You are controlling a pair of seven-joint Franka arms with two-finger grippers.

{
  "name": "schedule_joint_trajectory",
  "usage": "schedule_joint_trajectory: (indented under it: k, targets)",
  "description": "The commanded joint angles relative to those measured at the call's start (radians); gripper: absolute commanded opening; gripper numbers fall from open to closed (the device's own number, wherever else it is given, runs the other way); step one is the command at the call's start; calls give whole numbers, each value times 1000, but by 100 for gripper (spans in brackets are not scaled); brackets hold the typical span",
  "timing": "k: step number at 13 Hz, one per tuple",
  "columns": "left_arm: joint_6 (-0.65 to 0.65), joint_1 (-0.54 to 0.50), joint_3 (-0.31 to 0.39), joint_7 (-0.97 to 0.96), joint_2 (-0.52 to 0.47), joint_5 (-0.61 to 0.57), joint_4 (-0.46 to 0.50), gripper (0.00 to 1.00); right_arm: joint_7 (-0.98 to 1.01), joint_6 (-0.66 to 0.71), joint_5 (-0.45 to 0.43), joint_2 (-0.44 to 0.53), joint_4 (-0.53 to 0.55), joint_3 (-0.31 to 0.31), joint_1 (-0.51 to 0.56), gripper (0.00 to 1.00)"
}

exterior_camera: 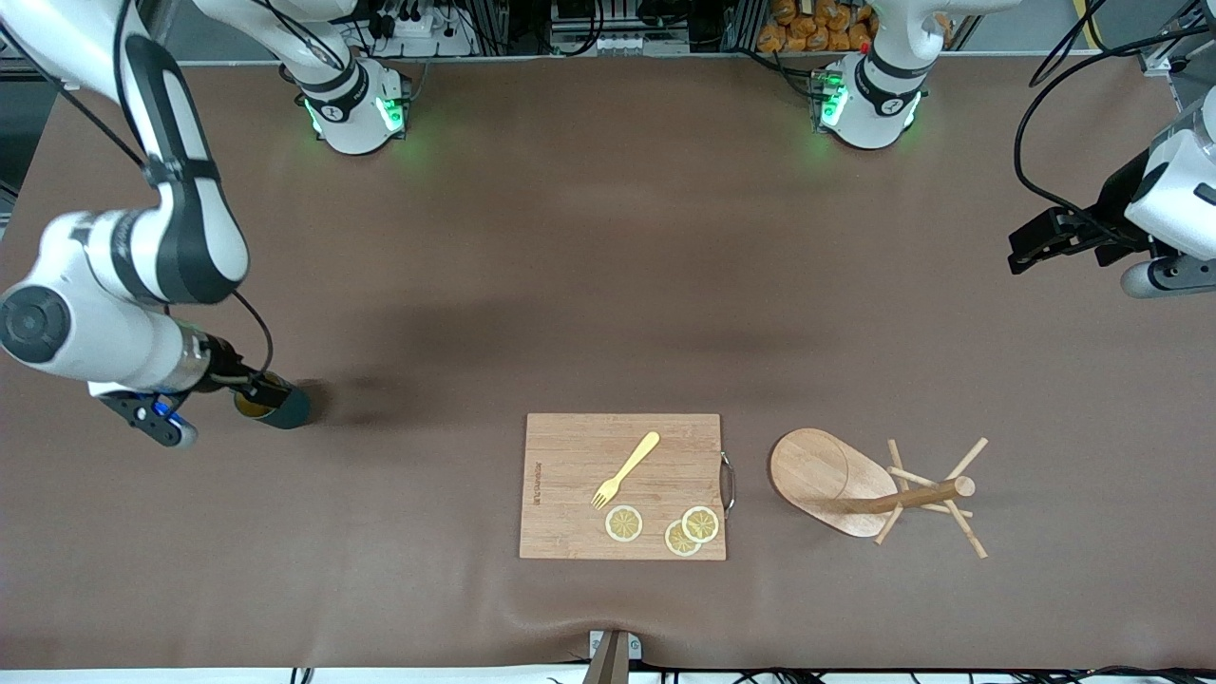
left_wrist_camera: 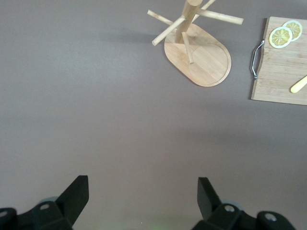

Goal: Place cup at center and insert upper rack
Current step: 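Close the right gripper on the teal mug's rim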

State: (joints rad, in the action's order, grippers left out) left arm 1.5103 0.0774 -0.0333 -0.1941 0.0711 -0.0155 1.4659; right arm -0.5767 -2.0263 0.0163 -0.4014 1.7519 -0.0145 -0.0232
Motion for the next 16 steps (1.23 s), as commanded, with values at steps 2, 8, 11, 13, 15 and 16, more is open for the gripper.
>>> schedule_joint_trajectory:
  k: [2,8,11,13,15,16]
  targets:
    - [2,-7,-2,-1,1,11,-12,100,-8,-106,-16,-103,-17,1,11,100]
    - [17,1,-2,-7,3,3,-15,100,-6,-150,-52,-166,-15,1,45,70]
    - [19,-1,-2,-8,4,3,-13,100,-19,-149,-50,-172,-15,1,43,15]
    - [19,4,-4,-8,4,2,-15,100,-22,-144,-50,-174,-17,1,43,0]
    - [19,2,-7,-8,-2,-1,-13,100,-22,-141,-50,-172,-17,1,42,0]
    - [18,2,-7,-8,-7,-1,-10,100,-22,-138,-49,-171,-18,1,40,0]
